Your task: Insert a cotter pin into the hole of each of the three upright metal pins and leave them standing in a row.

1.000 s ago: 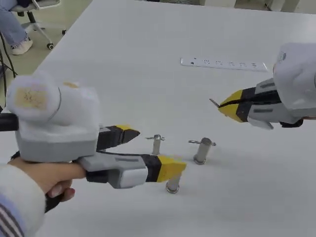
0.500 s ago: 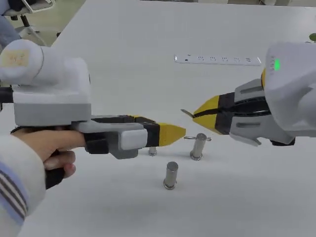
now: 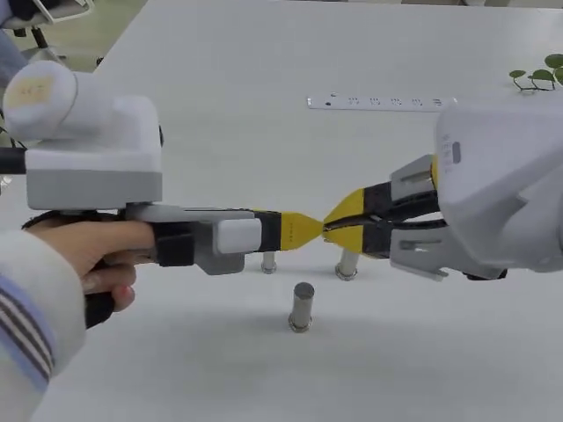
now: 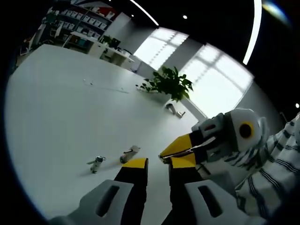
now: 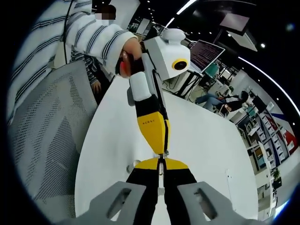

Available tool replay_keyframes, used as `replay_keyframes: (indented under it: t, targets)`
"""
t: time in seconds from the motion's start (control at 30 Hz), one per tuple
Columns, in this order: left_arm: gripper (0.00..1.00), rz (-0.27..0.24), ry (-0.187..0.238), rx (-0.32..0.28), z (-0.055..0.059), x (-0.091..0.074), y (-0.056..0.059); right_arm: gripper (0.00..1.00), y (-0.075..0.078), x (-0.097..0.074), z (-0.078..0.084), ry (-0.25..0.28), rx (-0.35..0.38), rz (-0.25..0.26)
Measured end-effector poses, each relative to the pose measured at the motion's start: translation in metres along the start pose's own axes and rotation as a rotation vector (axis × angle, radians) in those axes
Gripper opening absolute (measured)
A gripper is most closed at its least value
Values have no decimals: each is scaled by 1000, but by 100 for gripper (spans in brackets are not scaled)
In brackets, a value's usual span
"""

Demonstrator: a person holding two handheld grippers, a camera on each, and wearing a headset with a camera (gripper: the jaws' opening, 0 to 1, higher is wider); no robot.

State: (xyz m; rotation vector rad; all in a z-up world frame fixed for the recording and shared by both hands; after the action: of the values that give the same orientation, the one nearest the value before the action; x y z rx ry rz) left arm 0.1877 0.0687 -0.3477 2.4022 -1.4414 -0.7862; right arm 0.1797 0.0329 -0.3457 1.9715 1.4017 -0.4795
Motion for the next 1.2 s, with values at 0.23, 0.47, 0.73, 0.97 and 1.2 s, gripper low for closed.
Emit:
replay_keyframes:
  t: [0.23, 0.47, 0.73, 0.97, 1.2]
  targets:
    - [4, 18, -2, -14, 3, 1, 4, 0, -2, 1, -2, -1, -7, -3]
    - [0, 41, -1, -41, 3, 0, 7, 0, -4, 2, -4, 2, -17, -7]
    - [0, 26, 9, -15, 2, 0, 10, 0, -3, 1, -5, 13, -97, -14]
    - [0, 18, -12, 37, 9, -1, 13, 11, -10, 2, 4, -17, -78, -44]
    - [0, -15, -23, 178, 8, -7, 6, 15, -13, 4, 18, -23, 76, -90]
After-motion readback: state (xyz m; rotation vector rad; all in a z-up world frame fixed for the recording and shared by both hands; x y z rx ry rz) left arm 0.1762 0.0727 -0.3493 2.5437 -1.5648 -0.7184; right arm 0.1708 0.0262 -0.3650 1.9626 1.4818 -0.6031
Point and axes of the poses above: the centre of the closed fingertips' face, and the gripper's own axes: x roughly forward along the fingers, y roughly to its right, z roughly out of its underside, the point moved 2 cm from there along -x, roughly backward along the fingers, and after that the axes turned 13 degrees about x, right-handed, at the moved point
